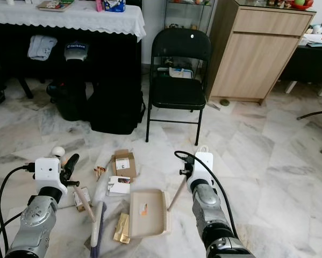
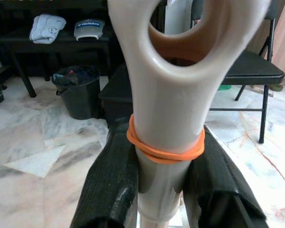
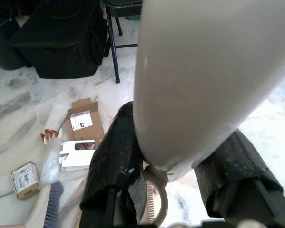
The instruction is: Sweep floor
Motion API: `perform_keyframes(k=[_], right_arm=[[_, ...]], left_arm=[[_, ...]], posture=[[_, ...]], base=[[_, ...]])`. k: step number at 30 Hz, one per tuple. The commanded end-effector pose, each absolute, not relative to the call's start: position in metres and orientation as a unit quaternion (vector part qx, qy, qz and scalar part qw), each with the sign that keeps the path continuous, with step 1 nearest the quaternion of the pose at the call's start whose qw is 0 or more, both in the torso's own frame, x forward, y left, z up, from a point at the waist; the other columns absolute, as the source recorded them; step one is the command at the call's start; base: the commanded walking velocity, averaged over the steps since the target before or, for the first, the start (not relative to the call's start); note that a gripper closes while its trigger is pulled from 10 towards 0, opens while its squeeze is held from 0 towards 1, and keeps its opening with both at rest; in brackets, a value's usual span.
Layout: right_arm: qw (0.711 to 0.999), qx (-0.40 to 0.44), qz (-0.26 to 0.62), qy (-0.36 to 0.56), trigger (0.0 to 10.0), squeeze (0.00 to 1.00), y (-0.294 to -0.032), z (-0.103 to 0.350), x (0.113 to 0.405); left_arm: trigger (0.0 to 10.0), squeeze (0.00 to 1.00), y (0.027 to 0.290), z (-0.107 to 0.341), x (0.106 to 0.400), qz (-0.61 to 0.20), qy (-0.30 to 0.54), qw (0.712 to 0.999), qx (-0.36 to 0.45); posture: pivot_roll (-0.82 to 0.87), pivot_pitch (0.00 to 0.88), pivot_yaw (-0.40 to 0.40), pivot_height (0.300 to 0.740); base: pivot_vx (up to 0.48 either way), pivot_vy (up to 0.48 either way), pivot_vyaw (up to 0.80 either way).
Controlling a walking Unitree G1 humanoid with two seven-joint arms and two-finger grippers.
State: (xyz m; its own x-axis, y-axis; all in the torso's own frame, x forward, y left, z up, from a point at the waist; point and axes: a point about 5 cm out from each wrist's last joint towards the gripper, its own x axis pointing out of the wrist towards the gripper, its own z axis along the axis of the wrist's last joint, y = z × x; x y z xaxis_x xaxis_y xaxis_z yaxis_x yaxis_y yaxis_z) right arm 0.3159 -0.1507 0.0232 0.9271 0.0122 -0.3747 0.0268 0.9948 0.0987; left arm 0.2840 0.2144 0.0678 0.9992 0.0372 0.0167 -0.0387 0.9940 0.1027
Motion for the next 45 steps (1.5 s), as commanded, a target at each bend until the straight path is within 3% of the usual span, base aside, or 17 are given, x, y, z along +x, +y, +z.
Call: perform_keyframes(k=[1,7,15,45], right_arm=[[0.985,0.056,-0.009,0.165,10.0,0.0,-0.152,0.031,0.321],[0.984,0.052,-0.014,0.168,10.0,0.0,-0.153,0.03,0.32],[0.992,0.085,-0.013,0.095,10.0,0.0,-0.155,0.051,0.329],[0.983,0.009,-0.056,0.173,10.0,0.0,-0.169,0.031,0.317]], left_arm=[[10.0,0.0,0.214,0.069,0.285,0.017,-0.007,0.998,0.058],[10.0,0.0,0.212,0.069,0.285,0.014,-0.009,0.998,0.057],[10.0,0.0,0.212,0.069,0.284,0.012,-0.009,0.998,0.056],[10.0,0.0,0.21,0.067,0.284,0.013,-0.005,0.999,0.052]], posture=[[0.07,0.026,-0.079,0.74],[0.08,0.019,-0.079,0.74],[0.07,0.025,-0.078,0.74],[0.06,0.043,-0.084,0.74]], base=[[0.0,0.0,0.0],[0.0,0.0,0.0],[0.0,0.0,0.0],[0.0,0.0,0.0]])
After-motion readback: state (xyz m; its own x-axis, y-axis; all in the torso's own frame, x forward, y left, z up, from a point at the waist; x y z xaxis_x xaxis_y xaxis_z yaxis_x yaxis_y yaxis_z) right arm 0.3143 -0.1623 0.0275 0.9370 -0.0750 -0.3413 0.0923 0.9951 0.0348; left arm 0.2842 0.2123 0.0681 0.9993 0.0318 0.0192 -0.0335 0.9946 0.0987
